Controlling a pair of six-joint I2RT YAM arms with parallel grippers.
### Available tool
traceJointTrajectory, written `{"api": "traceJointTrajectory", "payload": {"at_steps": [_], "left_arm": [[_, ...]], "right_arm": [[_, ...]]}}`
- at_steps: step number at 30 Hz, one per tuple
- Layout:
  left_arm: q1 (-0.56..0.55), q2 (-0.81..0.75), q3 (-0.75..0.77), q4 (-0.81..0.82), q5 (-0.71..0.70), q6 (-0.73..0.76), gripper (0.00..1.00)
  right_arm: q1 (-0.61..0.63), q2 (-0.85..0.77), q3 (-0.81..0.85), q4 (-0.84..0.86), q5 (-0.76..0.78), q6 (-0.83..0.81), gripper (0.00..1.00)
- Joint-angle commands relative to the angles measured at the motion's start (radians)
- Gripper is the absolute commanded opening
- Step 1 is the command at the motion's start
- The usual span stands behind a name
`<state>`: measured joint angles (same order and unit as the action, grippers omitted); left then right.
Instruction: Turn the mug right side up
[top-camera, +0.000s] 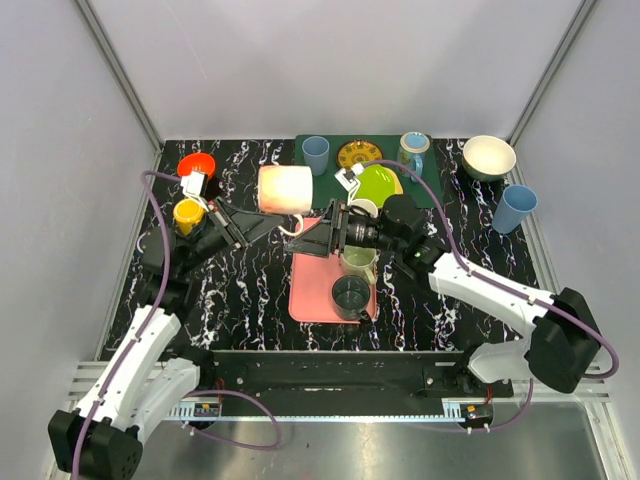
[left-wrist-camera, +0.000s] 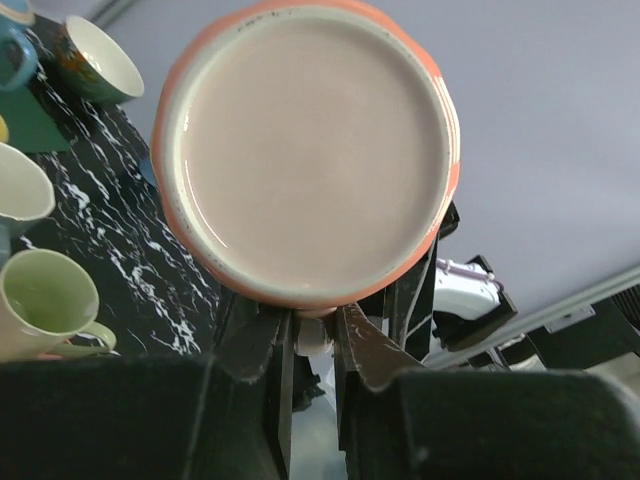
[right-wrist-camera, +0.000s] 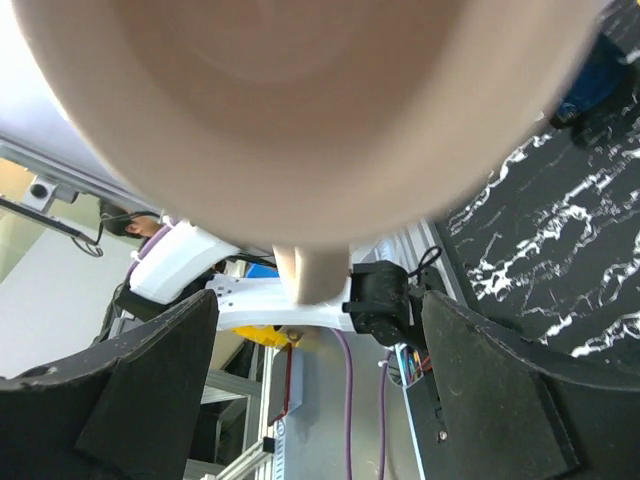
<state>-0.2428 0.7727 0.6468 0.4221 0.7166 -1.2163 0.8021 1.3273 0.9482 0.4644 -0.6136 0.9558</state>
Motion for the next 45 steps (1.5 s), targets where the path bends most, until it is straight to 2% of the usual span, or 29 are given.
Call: {"api": "traceJointTrajectory", "payload": {"at_steps": [1,5,8,13,15,20,24,25,26,27,28,29,30,31,32,33,34,36,40,45], "left_arm": [[-0.035,-0.030,0.011,0.142,0.034,-0.015,0.00],[-0.050,-0.038,0.008,0.121,0.032,0.003,0.00],[-0.061,-0.039,0.002,0.121,0.027,0.006,0.00],[-0.076,-0.036,0.002,0.084,0.029,0.023,0.00],[-0.078,-0.033,-0.002,0.076,0.029,0.032,0.00],[-0.089,-0.035,-0.018,0.083,0.032,0.035,0.00],[-0.090,-0.038,-0.022,0.075,0.032,0.047,0.00],[-0.090,-0.041,-0.024,0.048,0.027,0.057,0.03],[-0.090,-0.050,-0.021,0.023,0.020,0.089,0.14],[-0.089,-0.058,-0.003,-0.012,-0.002,0.118,0.43],[-0.085,-0.076,0.019,-0.155,-0.028,0.161,0.56],[-0.085,-0.088,0.048,-0.263,-0.070,0.273,0.64],[-0.085,-0.101,0.107,-0.369,-0.192,0.329,0.75],[-0.085,-0.122,0.135,-0.560,-0.269,0.375,0.79],[-0.085,-0.131,0.160,-0.650,-0.357,0.441,0.83],[-0.085,-0.139,0.216,-0.749,-0.573,0.452,0.99],[-0.084,-0.139,0.237,-0.913,-0.673,0.452,0.99],[-0.084,-0.141,0.257,-1.012,-0.864,0.437,0.99],[-0.085,-0.177,0.200,-1.048,-0.910,0.414,0.99],[-0.084,-0.170,0.174,-1.089,-0.957,0.399,0.99]], "right_arm": [[-0.009,0.015,0.081,0.129,-0.063,0.023,0.88],[-0.015,0.033,0.107,0.134,-0.051,0.023,0.85],[-0.017,0.058,0.124,0.137,-0.052,0.031,0.77],[-0.027,0.084,0.115,0.190,-0.049,0.066,0.51],[-0.030,0.087,0.113,0.206,-0.049,0.073,0.46],[-0.049,0.093,0.113,0.241,-0.052,0.098,0.01],[-0.052,0.090,0.118,0.235,-0.075,0.089,0.00],[-0.052,0.076,0.127,0.183,-0.075,0.054,0.00],[-0.052,0.063,0.136,0.118,-0.060,0.016,0.00],[-0.052,0.043,0.149,0.032,-0.001,-0.035,0.00],[-0.052,0.005,0.190,-0.168,0.041,-0.160,0.00],[-0.050,-0.010,0.219,-0.281,0.089,-0.230,0.00],[-0.049,-0.017,0.254,-0.397,0.200,-0.288,0.00],[-0.046,-0.019,0.332,-0.620,0.259,-0.396,0.00],[-0.043,-0.011,0.369,-0.714,0.318,-0.440,0.00],[-0.040,-0.001,0.404,-0.800,0.436,-0.475,0.00],[-0.037,0.028,0.461,-0.926,0.484,-0.529,0.00],[-0.037,0.064,0.500,-1.018,0.596,-0.558,0.00],[-0.012,0.214,0.569,-1.174,0.683,-0.565,0.00],[0.042,0.325,0.589,-1.167,0.745,-0.523,0.00]]}}
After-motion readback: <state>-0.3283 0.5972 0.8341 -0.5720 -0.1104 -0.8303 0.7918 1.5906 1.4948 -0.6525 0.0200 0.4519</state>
